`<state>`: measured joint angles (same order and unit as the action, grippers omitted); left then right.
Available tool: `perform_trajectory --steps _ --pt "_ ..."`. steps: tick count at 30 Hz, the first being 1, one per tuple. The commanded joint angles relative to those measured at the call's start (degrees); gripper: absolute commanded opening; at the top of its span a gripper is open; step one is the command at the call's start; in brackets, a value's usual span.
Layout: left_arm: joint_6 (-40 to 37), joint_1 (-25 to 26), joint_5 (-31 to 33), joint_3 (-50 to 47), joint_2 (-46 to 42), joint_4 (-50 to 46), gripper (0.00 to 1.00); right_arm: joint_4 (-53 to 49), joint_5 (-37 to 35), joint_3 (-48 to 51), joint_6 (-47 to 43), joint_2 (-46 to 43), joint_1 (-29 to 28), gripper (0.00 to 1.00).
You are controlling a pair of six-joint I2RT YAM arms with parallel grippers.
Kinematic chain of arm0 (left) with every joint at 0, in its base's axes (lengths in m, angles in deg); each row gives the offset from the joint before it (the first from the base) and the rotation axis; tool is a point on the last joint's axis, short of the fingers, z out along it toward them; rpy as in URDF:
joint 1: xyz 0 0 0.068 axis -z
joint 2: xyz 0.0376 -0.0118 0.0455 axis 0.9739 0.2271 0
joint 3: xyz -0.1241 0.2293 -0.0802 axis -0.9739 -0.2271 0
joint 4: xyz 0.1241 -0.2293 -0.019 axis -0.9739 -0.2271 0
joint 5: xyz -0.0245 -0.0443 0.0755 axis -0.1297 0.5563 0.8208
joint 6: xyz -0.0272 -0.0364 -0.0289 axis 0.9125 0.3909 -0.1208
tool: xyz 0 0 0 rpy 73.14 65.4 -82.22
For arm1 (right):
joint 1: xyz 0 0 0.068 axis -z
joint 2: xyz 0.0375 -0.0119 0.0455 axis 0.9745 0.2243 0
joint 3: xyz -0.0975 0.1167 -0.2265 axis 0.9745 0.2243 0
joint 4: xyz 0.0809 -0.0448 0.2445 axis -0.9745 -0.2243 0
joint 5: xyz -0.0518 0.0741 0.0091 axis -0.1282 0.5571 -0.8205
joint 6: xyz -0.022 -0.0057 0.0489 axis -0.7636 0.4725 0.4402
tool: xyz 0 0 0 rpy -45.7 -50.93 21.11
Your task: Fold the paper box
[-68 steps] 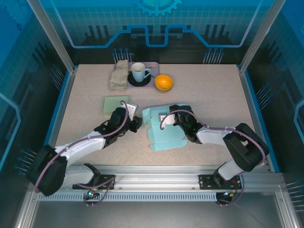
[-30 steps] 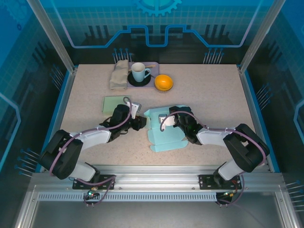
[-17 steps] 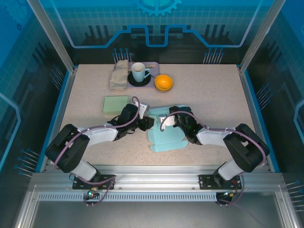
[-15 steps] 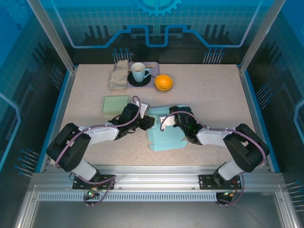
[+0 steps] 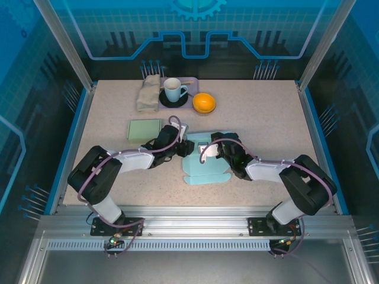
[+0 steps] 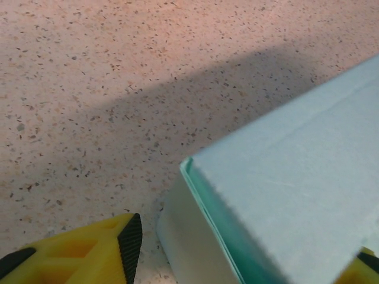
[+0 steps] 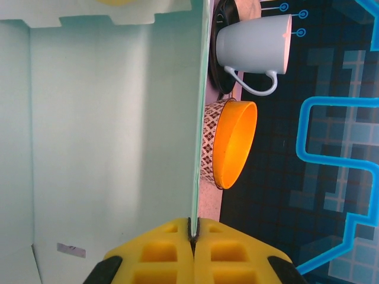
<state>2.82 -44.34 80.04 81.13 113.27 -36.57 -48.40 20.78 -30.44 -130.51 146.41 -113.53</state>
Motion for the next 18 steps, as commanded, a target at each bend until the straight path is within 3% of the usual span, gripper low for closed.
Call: perform_trajectory --steps 1,4,9,18 --pt "-1.2 0.0 4.8 2.3 1.4 -1.5 0.51 -4.1 3.1 -0.4 1.6 -1.0 -1.1 0.0" --pt "-2.0 0.8 7.4 3.5 2.2 -3.5 0.46 -5.3 2.9 -0.8 2.3 -0.6 -0.8 0.0" --pt "-2.9 3.9 16.8 6.6 4.3 -10.4 0.37 -4.9 1.1 -1.4 2.6 0.5 -0.4 0.0" --pt "3.3 4.6 32.9 10.4 6.4 -23.8 0.08 -5.0 -1.7 -2.7 4.5 1.1 0.7 0.0"
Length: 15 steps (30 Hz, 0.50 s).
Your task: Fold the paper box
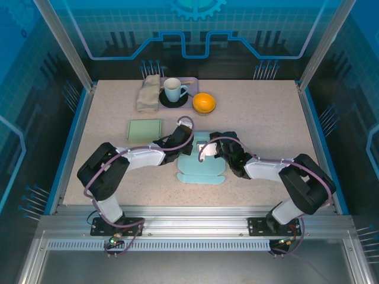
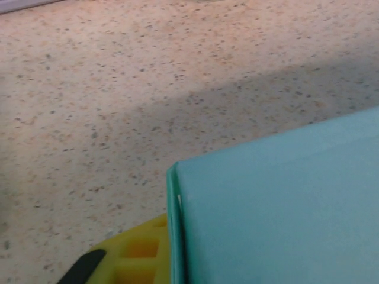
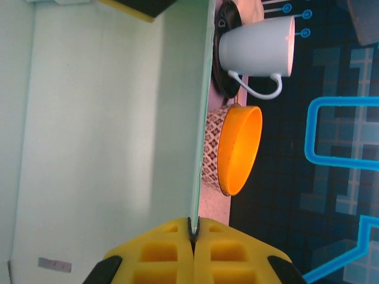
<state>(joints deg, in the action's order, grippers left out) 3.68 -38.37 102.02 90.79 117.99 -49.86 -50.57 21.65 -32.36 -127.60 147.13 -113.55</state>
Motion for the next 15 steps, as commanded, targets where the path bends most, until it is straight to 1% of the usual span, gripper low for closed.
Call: perform_trajectory --steps 1,3,7,9,12,15 --pt "3.4 -1.3 12.3 1.3 2.3 -12.3 0.04 -3.1 -2.6 -0.9 2.0 0.4 0.8 0.0" --pt "5.2 -1.3 14.1 2.2 3.1 -14.4 0.0 -3.6 -2.8 -1.3 2.4 0.5 0.8 0.0" --pt "6.7 -1.3 15.2 3.3 4.0 -16.5 0.0 -4.3 -3.3 -2.0 2.9 0.8 0.8 0.0" --pt "6.2 -1.3 14.4 3.7 4.4 -16.1 0.0 -5.2 -2.9 -2.2 3.8 0.6 0.8 0.0" --pt "5.4 -1.0 11.7 4.2 4.4 -15.1 0.06 -5.9 -2.1 -2.4 5.4 0.3 0.8 0.0" --pt "4.8 -0.9 7.5 4.7 3.7 -14.0 0.12 -5.6 -2.0 -2.3 6.7 0.3 0.8 0.0"
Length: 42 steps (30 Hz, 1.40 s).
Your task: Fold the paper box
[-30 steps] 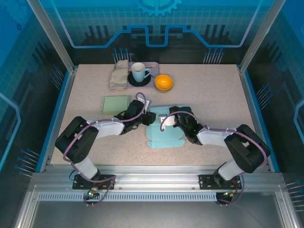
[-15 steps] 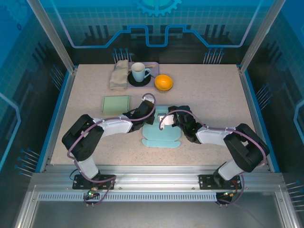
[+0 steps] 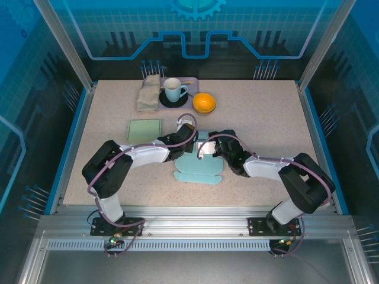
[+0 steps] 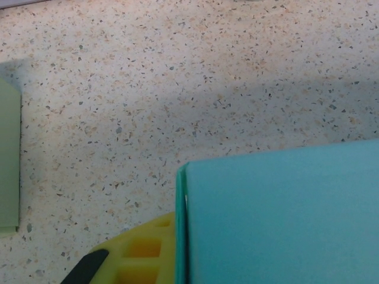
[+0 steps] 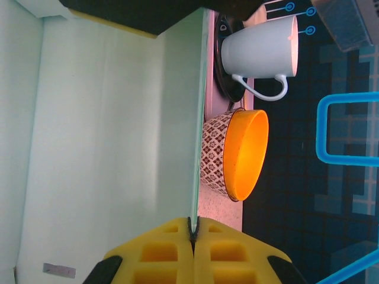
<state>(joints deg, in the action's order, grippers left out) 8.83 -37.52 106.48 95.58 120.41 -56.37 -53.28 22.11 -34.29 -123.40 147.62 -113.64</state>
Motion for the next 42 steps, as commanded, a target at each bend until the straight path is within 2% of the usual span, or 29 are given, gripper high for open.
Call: perform_trajectory --steps 1,6,11,19,27,36,42 --pt "-0.8 -1.8 1.2 -0.1 1.1 -6.7 0.15 -3.0 -2.5 -0.4 2.9 0.0 0.9 0.0" --pt "-3.1 -1.7 -7.0 -0.9 -0.7 -3.4 0.3 -3.3 -2.6 -0.6 3.6 0.6 0.9 0.0" --pt "-3.1 -1.8 -9.8 -0.6 -3.1 -4.3 0.33 -3.3 -2.6 -0.6 4.1 0.8 0.8 0.0" --pt "-3.2 -1.8 -12.3 -3.1 -1.8 -4.4 0.33 -4.1 -2.1 -1.0 5.0 0.6 0.5 0.0" --pt "-7.3 -2.0 -12.8 -2.6 1.7 -2.5 0.33 -5.9 -0.7 -1.5 6.4 1.3 0.6 0.0" --pt "-5.2 -2.0 -14.5 -2.7 2.5 -4.2 0.34 -7.4 0.1 -2.3 7.5 2.6 2.1 0.0" --pt "-3.2 -2.9 -15.4 -3.3 0.8 -4.8 0.26 -7.5 0.3 -2.4 7.4 3.3 2.2 0.0"
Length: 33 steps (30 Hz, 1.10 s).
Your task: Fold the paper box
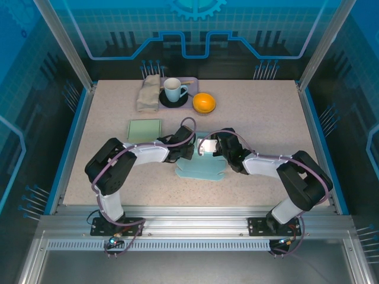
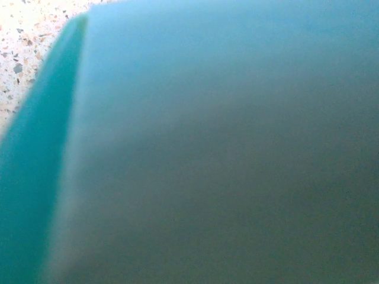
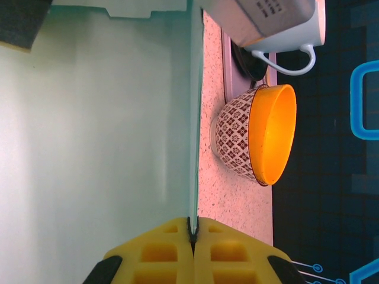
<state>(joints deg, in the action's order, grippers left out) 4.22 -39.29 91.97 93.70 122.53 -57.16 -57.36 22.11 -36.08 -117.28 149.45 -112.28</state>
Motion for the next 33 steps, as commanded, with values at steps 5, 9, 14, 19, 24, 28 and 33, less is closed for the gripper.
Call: perform_trajectory --steps 5,9,14,19,24,28,33 --pt "5.9 -1.4 8.5 4.3 1.6 -13.3 0.07 -3.1 -0.5 -0.3 0.6 1.7 0.0 0.0" --pt "11.6 -1.4 18.4 7.1 3.9 -21.0 0.02 -2.8 -2.0 0.0 0.5 1.7 0.1 0.0" --pt "15.0 -1.5 22.9 7.4 4.8 -24.1 0.06 -2.6 -2.4 -0.3 0.4 1.6 0.7 0.0" --pt "9.2 -1.2 10.0 3.7 1.3 -13.1 0.21 -2.7 -1.7 -0.9 1.1 1.8 0.4 0.0" --pt "6.7 -1.1 2.5 1.2 -3.0 -6.2 0.35 -2.7 -1.5 -0.9 1.6 1.9 0.4 0.0" --pt "6.4 -1.2 2.1 0.9 -5.8 -5.6 0.35 -2.7 -1.5 -0.6 1.7 1.9 0.4 0.0" --pt "7.0 -1.1 0.1 0.1 -8.5 -5.2 0.36 -2.8 -1.8 -0.4 1.4 1.8 0.1 0.0"
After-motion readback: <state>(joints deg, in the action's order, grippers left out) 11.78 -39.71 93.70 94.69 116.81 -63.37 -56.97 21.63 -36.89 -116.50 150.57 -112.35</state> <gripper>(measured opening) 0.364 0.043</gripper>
